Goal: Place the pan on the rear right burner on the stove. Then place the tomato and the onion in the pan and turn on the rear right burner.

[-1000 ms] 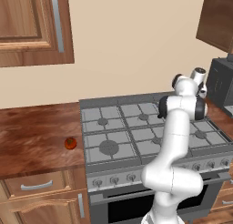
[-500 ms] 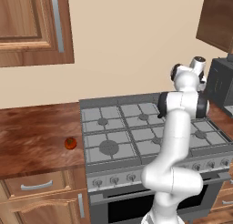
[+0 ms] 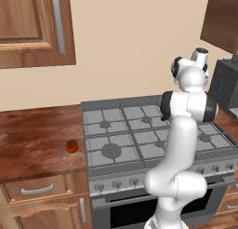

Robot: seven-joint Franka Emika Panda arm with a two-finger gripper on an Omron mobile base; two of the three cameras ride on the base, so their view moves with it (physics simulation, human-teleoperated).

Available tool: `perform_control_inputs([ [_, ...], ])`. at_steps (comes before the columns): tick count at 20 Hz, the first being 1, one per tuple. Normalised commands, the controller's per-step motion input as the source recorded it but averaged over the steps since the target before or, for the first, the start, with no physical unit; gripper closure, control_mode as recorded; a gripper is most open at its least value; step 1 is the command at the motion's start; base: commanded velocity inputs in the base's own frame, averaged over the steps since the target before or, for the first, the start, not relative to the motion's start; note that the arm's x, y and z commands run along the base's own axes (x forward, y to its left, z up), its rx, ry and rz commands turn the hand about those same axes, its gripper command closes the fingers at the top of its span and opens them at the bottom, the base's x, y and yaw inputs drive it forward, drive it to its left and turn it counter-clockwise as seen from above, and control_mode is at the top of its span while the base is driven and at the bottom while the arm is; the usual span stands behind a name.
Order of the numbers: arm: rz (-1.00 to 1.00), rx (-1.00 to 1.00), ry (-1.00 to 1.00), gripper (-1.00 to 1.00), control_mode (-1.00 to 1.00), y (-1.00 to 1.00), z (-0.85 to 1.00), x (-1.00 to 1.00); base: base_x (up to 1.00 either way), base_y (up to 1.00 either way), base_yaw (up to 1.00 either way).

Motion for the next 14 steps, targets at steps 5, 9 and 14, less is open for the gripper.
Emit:
perform_control_inputs([
  [5, 0.0, 0.0, 0.0, -1.0, -1.0, 0.49, 0.34, -0.46, 0.0, 0.0, 0.0],
  [9, 0.0, 0.0, 0.0, -1.0, -1.0, 0.51, 0.33, -0.5, 0.0, 0.0, 0.0],
  [14, 0.02, 0.0, 0.0, -1.0, -1.0, 0.65, 0.27, -0.51, 0.0, 0.0, 0.0],
])
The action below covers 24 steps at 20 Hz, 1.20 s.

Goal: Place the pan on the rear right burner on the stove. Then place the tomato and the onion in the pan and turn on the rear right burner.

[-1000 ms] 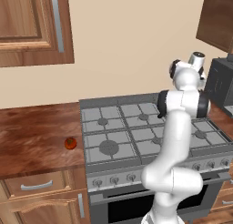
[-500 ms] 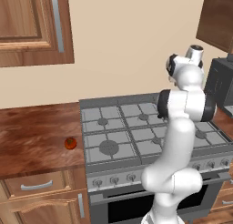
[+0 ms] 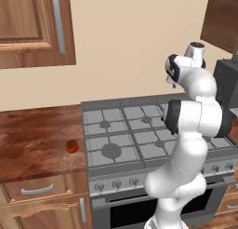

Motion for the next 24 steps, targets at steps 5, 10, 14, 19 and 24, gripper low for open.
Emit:
perform_control_inputs([
  [5, 0.05, 0.0, 0.0, -1.0, -1.0, 0.69, 0.17, -0.51, 0.0, 0.0, 0.0],
  [10, 0.08, 0.0, 0.0, -1.0, -1.0, 0.72, 0.13, -0.45, 0.0, 0.0, 0.0],
  [14, 0.1, 0.0, 0.0, -1.0, -1.0, 0.74, 0.11, -0.44, 0.0, 0.0, 0.0],
  [19, 0.11, 0.0, 0.0, -1.0, -1.0, 0.68, 0.09, -0.43, 0.0, 0.0, 0.0],
  [24, 0.11, 0.0, 0.0, -1.0, -1.0, 0.65, 0.07, -0.43, 0.0, 0.0, 0.0],
])
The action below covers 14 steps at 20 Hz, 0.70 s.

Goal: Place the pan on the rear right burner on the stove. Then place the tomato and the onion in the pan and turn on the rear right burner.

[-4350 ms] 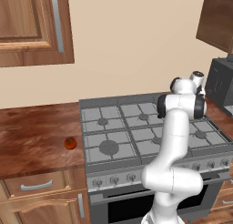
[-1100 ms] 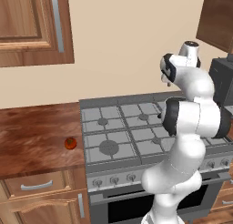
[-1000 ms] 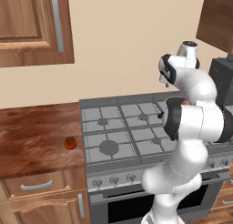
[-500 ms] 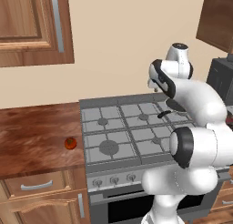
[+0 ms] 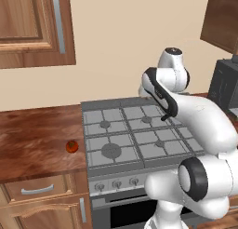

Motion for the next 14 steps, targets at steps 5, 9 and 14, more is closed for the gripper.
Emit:
perform_control_inputs([
  [5, 0.12, 0.0, 0.0, -1.0, -1.0, 0.63, 0.03, -0.41, 0.0, 0.0, 0.0],
  [9, 0.13, 0.0, 0.0, -1.0, -1.0, 0.6, 0.0, -0.36, 0.0, 0.0, 0.0],
  [14, 0.15, 0.0, 0.0, -1.0, -1.0, 0.59, 0.0, -0.37, 0.0, 0.0, 0.0],
])
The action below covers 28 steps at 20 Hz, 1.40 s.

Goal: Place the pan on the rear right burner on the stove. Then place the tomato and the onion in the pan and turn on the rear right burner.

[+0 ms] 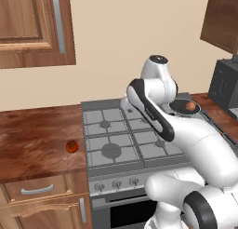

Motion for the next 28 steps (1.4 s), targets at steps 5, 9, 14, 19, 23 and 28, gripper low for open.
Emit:
perform_control_inputs([
  [5, 0.14, 0.0, 0.0, -1.0, -1.0, 0.68, 0.0, -0.31, 0.0, 0.0, 0.0],
  [9, 0.14, 0.0, 0.0, -1.0, -1.0, 0.71, 0.0, -0.25, 0.0, 0.0, 0.0],
  [14, 0.14, 0.0, 0.0, -1.0, -1.0, 0.7, 0.0, -0.21, 0.0, 0.0, 0.0],
  [19, 0.13, -0.01, 0.0, -1.0, -1.0, 0.65, 0.0, -0.15, 0.0, 0.0, 0.0],
  [23, 0.1, -0.02, 0.0, -1.0, -1.0, 0.48, 0.0, -0.09, 0.0, 0.0, 0.0],
  [28, 0.09, -0.03, 0.0, -1.0, -1.0, 0.35, -0.07, -0.09, 0.0, 0.0, 0.0],
])
